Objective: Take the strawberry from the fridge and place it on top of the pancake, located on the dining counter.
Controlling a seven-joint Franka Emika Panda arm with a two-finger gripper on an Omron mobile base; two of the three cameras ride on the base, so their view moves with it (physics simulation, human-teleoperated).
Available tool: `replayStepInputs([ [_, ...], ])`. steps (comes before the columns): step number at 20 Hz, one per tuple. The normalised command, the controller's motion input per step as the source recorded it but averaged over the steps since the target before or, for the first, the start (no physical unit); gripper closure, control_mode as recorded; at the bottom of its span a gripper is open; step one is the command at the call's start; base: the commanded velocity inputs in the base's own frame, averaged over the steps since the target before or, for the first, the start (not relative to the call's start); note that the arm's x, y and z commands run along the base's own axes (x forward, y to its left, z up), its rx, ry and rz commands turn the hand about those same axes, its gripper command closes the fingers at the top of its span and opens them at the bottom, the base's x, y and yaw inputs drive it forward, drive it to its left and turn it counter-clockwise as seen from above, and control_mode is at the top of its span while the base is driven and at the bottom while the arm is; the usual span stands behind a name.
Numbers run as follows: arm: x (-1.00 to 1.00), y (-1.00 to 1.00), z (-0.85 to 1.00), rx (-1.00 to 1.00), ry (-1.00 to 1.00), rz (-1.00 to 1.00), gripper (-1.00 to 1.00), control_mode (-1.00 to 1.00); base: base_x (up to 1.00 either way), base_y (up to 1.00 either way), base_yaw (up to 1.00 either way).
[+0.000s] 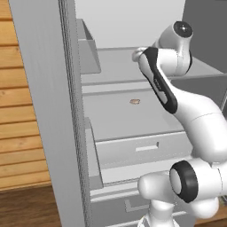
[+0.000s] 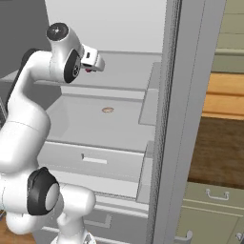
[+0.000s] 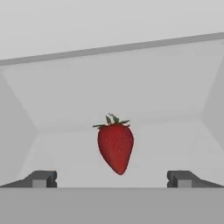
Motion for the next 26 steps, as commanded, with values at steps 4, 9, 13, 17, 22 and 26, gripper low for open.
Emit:
replayStepInputs([
  [4,0.44,0.0,-0.04,0.0,0.06,0.0,-1.0,-1.0,0.0,0.0,0.0],
  [9,0.34,0.0,-0.13,0.0,0.03,0.0,-1.0,-1.0,0.0,0.0,0.0],
  [13,0.0,-0.01,-0.09,0.0,0.0,0.01,-1.0,-1.0,0.0,0.0,0.0],
  [17,0.0,0.0,-0.13,0.0,0.0,0.0,-1.0,-1.0,0.0,0.0,0.0],
  [22,0.0,0.0,-0.19,0.0,0.0,0.0,-1.0,-1.0,0.0,0.0,0.0],
  [26,0.0,0.01,-0.25,-0.01,0.0,0.0,1.0,-1.0,0.0,0.0,0.0],
])
